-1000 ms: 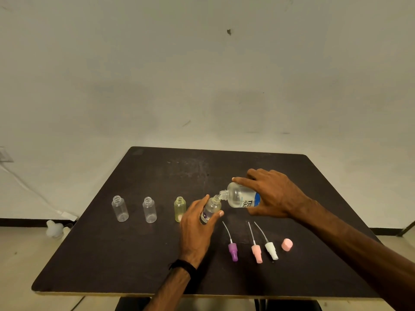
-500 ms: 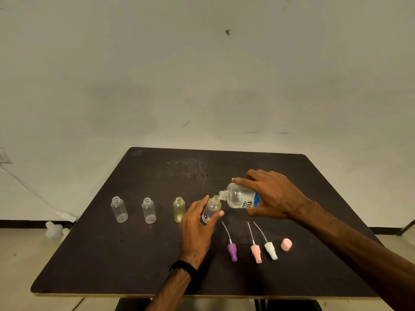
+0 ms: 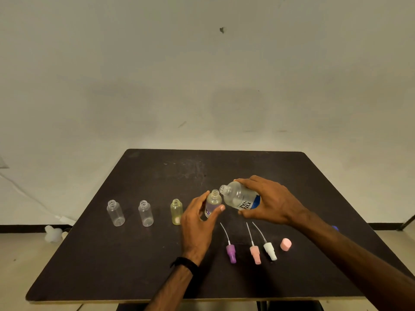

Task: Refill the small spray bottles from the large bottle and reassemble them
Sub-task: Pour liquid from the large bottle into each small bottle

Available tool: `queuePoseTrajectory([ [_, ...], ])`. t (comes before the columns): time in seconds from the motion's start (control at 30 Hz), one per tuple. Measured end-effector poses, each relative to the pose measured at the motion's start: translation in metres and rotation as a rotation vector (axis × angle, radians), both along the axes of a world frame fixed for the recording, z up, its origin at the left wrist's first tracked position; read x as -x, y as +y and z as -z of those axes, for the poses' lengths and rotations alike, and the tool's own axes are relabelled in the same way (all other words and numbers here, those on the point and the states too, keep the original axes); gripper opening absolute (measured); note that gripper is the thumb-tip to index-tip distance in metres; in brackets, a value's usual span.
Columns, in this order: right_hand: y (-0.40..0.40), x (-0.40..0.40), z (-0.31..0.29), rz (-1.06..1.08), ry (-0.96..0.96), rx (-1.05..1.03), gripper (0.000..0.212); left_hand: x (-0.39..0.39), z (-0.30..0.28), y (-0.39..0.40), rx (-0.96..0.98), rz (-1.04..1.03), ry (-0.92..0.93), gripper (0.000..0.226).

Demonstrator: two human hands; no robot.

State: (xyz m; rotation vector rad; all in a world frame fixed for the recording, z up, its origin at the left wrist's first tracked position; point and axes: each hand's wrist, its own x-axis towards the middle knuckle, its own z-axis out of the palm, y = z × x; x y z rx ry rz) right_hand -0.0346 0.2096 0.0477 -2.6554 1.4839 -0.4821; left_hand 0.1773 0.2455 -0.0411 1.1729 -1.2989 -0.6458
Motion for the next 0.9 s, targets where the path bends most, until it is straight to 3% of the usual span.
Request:
queuePoseTrajectory([
  [0.5,0.005,0.047,0.018,0.292,-0.752,-0.145,0.072,-0.002,0.036,-0.014,-0.211,-0.016,0.135,0.056],
  [0.9,0.008,0.07,0.021,0.385,-0.87,-0.153,0.077,-0.002,0.044,-0.019,-0.275,-0.024,0.117,0.062],
])
